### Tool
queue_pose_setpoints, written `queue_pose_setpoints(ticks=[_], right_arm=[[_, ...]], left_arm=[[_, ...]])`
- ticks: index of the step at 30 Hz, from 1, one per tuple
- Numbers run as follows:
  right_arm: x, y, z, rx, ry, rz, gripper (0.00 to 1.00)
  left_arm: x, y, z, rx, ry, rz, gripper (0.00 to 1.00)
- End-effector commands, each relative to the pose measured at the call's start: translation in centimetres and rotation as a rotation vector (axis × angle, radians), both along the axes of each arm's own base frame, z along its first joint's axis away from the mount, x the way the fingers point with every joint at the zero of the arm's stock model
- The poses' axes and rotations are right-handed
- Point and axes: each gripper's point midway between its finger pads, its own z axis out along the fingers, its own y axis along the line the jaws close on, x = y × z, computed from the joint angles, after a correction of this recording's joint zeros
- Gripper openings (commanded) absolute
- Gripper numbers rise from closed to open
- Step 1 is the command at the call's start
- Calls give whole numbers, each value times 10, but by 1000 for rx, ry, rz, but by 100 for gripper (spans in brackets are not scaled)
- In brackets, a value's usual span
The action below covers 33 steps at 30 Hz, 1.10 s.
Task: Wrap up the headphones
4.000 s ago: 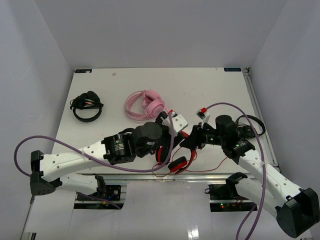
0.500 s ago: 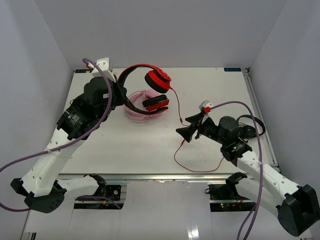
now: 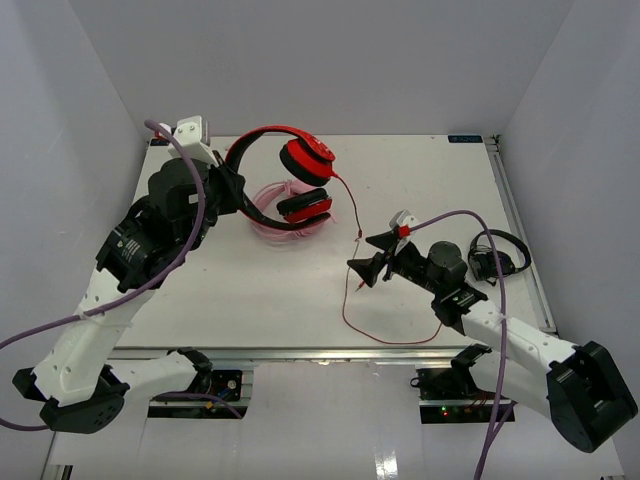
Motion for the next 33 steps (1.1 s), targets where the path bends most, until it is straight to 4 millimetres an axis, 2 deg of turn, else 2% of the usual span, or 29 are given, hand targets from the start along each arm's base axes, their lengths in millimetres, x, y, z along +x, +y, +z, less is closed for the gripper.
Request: queue_pose_setpoints(ticks=[1,5,8,17,19,23,27,33], right_arm=[[4,8,13,76,-91,18,83],[3,11,3,92,-77,26,83],[3,16,3,104,-82,40,83],[-9,45,-17,122,-40,131,82],[-14,52,-28,117,-16,155,79],[-21,58,-34,152,-11,174,69],[-29,59,-36,194,-16,194,66],[-30,65,-47,205,22,208,62]], left_arm=[[-21,16,63,-167,-148,8,0],[-26,25,71,-179,-168,37,0],[-29,27,72,-195,-175,38,0],[-37,25,81,-244,-195,2,0],[-37,25,81,-249,-196,0,0],[-37,25,79,-258,-196,1,0],[-40,25,78,-267,-202,-3,0],[-46,29,81,-289,-217,-8,0]])
